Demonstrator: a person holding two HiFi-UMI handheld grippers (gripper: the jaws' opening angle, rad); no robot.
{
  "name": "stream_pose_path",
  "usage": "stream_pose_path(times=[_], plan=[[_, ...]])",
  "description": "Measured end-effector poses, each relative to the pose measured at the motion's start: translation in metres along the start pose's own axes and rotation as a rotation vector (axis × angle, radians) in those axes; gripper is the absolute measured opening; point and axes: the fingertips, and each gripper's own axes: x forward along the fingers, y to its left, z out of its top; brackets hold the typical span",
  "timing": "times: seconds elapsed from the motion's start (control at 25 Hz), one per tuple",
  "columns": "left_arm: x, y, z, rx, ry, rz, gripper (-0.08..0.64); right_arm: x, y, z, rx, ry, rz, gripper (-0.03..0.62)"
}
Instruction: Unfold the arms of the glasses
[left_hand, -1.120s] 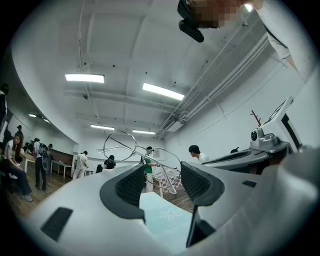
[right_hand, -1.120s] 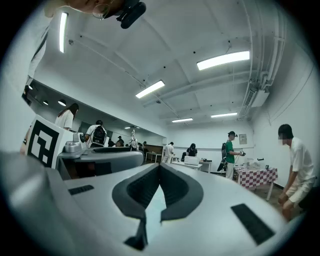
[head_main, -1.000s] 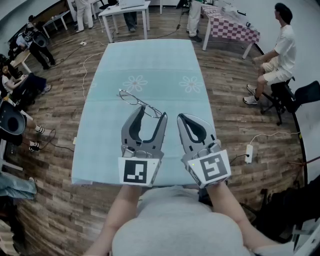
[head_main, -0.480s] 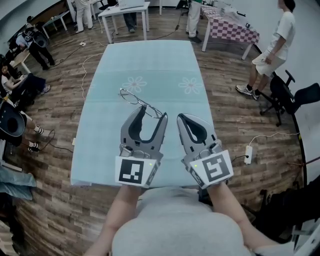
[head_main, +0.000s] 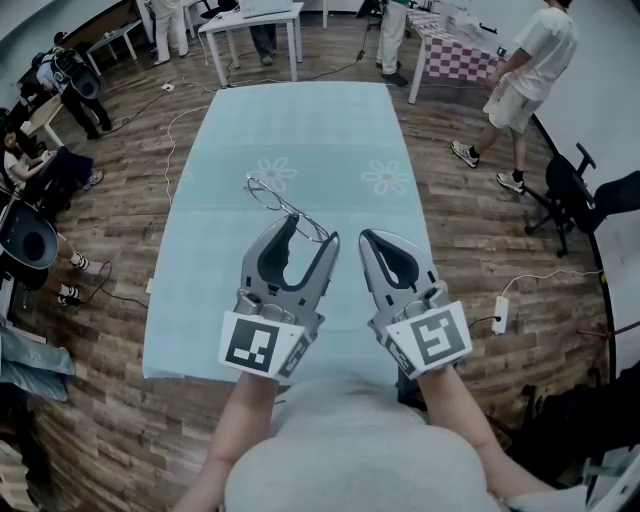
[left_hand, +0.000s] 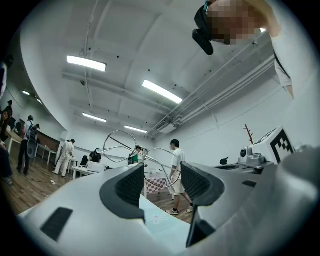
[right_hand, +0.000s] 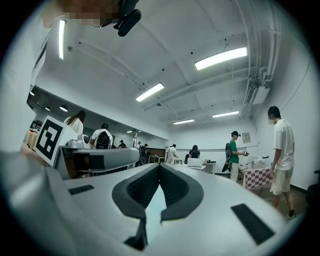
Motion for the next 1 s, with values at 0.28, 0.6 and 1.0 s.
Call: stream_pose_path(times=[0.28, 0.6, 1.0], plan=[[0.010, 0.002, -0.006, -0.042, 0.019, -0.050, 0.236, 0.010, -0.007, -0.007, 0.022, 0.011, 0.026, 0.008], [0.008, -0.003, -0.014, -0.098, 0.068, -0.131, 0.236, 0.012, -0.003, -0.020, 0.037, 0.038, 0.049, 0.008], [0.005, -0.009, -0.019, -0.155, 0.097, -0.193, 0.238, 0.010, -0.002, -0.024, 0.052, 0.051, 0.054, 0.008]])
